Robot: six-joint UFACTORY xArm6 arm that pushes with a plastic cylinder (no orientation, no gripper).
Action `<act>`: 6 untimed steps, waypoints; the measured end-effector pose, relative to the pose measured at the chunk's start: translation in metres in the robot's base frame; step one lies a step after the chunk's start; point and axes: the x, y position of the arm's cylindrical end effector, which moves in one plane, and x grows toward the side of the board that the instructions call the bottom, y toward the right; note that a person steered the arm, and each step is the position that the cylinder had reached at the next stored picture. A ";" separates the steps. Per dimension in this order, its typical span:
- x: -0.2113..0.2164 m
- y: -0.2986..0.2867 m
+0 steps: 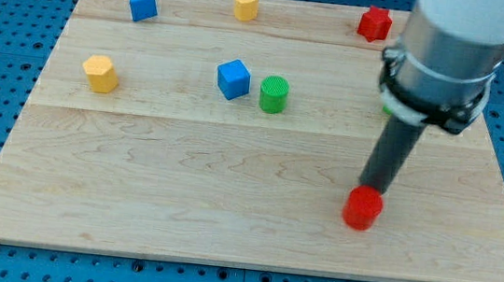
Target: Push the red circle to the bottom center of the board
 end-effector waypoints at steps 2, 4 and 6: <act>0.044 0.001; 0.034 -0.035; 0.079 -0.081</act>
